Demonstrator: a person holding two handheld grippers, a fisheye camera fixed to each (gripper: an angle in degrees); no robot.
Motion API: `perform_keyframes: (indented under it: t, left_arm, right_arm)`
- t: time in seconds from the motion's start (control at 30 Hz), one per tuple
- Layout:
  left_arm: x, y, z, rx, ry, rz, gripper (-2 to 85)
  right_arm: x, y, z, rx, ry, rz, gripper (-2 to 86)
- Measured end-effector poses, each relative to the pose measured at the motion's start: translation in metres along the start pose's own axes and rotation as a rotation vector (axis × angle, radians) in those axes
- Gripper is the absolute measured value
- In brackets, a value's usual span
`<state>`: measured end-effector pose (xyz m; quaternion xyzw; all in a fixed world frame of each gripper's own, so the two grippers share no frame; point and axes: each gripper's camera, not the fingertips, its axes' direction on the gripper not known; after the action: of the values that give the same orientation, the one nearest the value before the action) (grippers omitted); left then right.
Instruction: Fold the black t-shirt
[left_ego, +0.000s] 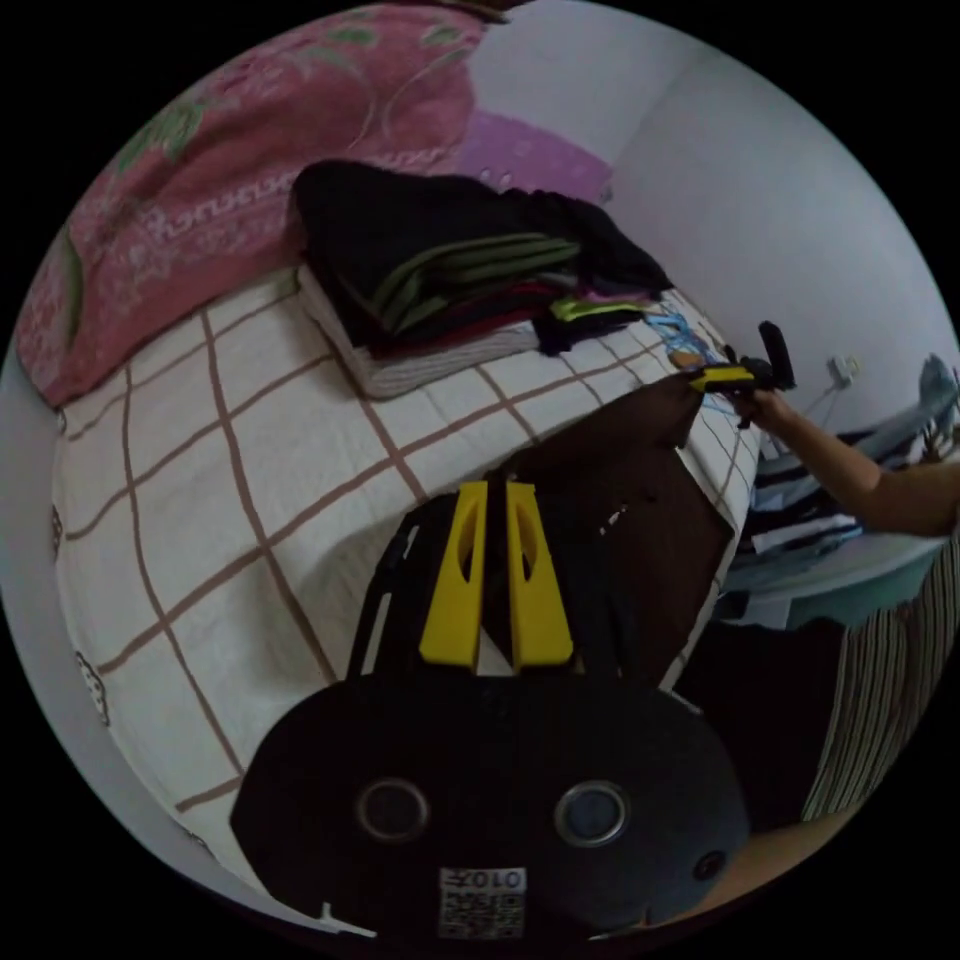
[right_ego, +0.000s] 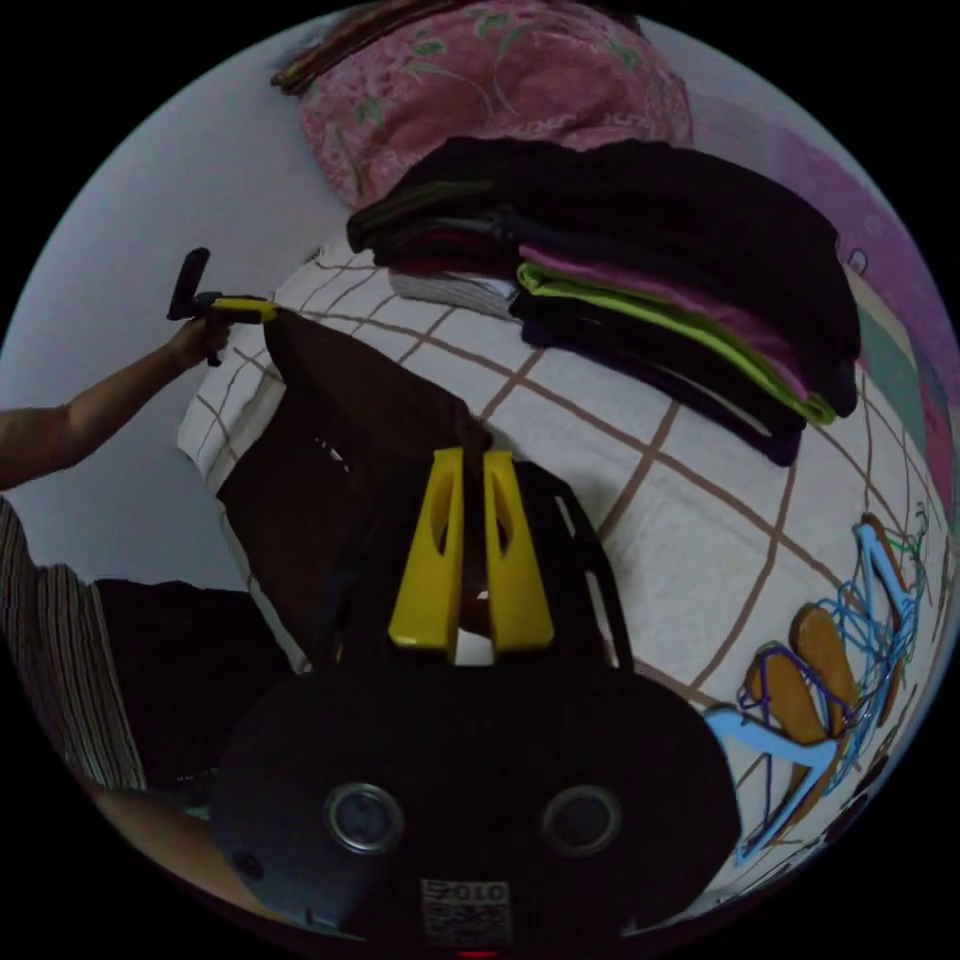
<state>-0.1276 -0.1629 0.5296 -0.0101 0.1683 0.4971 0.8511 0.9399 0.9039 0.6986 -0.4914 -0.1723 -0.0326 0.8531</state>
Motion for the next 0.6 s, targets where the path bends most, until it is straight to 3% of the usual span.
perform_keyframes:
  t: [0.37, 0.6]
  left_arm:
    - [0.148, 0.114, -0.047, -0.064, -0.106, 0.25, 2.1]
    - [0.215, 0.195, 0.001, -0.257, -0.191, 0.314, 2.7]
  right_arm:
    - [-0.109, 0.118, -0.014, 0.043, 0.071, -0.183, 2.4]
    - [-0.166, 0.196, 0.062, -0.125, 0.107, -0.222, 2.6]
